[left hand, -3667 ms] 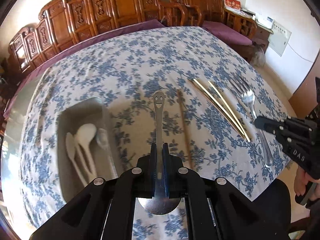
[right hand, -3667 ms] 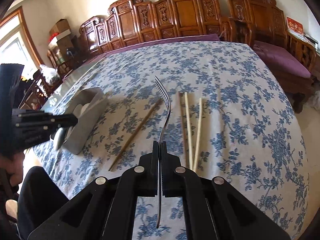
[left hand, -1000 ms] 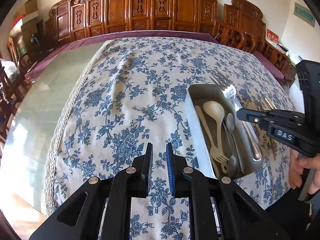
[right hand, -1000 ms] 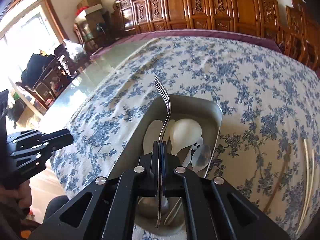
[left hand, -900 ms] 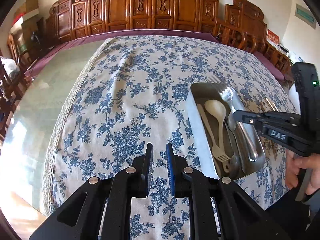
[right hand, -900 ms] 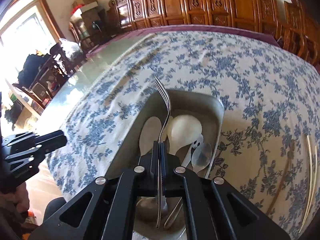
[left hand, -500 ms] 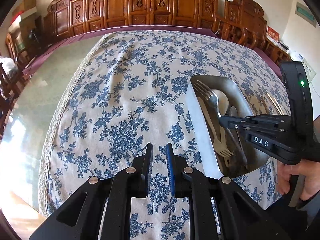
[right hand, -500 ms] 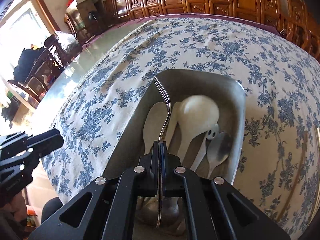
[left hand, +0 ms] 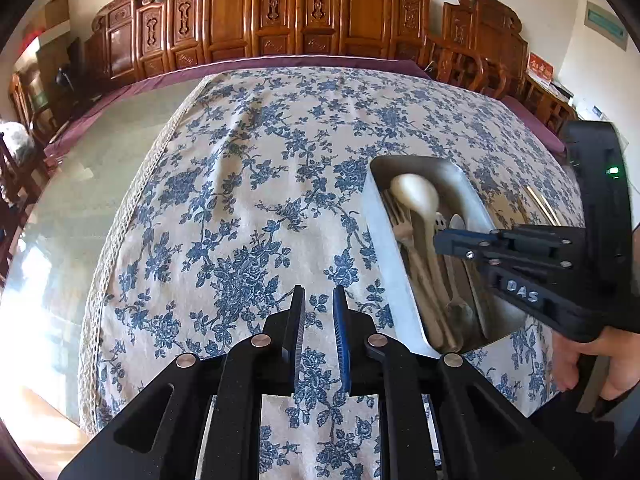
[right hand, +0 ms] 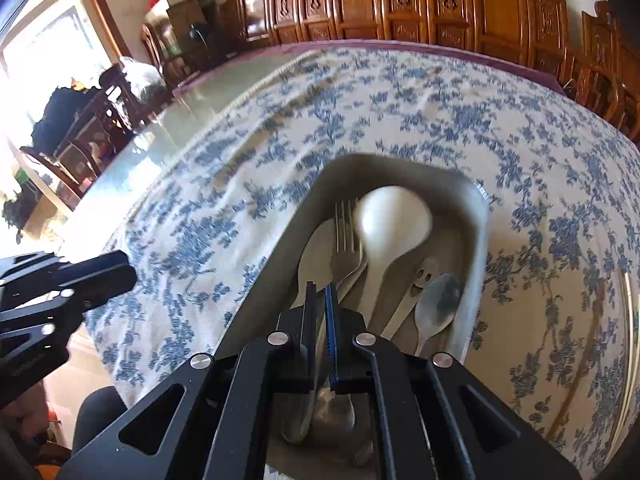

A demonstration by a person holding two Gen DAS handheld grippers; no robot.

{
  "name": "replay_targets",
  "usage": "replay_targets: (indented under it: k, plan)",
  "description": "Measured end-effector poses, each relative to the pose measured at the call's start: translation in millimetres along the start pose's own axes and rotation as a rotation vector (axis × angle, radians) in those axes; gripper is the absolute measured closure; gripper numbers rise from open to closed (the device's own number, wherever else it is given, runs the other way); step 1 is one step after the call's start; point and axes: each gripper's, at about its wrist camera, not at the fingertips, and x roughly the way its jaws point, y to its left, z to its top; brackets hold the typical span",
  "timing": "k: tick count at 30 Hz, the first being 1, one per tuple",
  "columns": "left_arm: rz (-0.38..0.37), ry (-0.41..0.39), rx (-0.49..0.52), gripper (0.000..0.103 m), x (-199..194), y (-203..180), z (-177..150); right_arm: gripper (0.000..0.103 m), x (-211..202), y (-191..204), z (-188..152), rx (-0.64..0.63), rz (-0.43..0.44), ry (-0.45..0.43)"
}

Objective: Organize utensils
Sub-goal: 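Lower the metal fork into the tray and open the right tool, then grasp a light bamboo chopstick with the right tool while the left tool approaches the chopsticks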

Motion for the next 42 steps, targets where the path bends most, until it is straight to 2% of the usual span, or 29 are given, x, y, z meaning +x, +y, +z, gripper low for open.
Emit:
replay_targets:
  k: [3, 5, 9, 11, 16, 18, 19, 20, 25, 30, 42]
  plan:
    - [-0.004, -0.014, 0.01, 0.089, -7, -6, 1, 0.096, -22, -5, -5, -0.025, -0.018, -0.039]
    - [-0.004, -0.024, 0.015, 0.078, -10, -10, 2, 0.096, -41, -15, -12, -0.031, -0.028, -0.065]
    - [-0.013, -0.037, 0.034, 0.068, -16, -29, 4, 0.096, -77, -45, -30, -0.017, -0.059, -0.109]
    - [-0.015, -0.038, 0.049, 0.053, -17, -42, 5, 0.096, -96, -69, -41, -0.011, -0.098, -0.127]
    - [-0.045, -0.028, 0.077, 0.044, -14, -79, 8, 0.096, -128, -133, -60, 0.045, -0.173, -0.156]
    - [-0.064, -0.029, 0.092, 0.033, -13, -97, 11, 0.095, -137, -158, -66, 0.067, -0.198, -0.17]
    - [-0.073, -0.034, 0.104, 0.025, -13, -107, 12, 0.09, -140, -172, -69, 0.078, -0.208, -0.174]
    - [-0.081, -0.041, 0.115, 0.022, -12, -117, 14, 0.088, -141, -181, -72, 0.086, -0.218, -0.176]
    - [-0.124, -0.038, 0.138, 0.016, -2, -155, 20, 0.087, -140, -239, -87, 0.151, -0.28, -0.166]
    - [-0.161, -0.018, 0.152, 0.014, 19, -189, 23, 0.087, -125, -275, -102, 0.193, -0.303, -0.148]
    - [-0.146, 0.037, 0.201, 0.014, 62, -241, 28, 0.087, -91, -295, -119, 0.206, -0.285, -0.058]
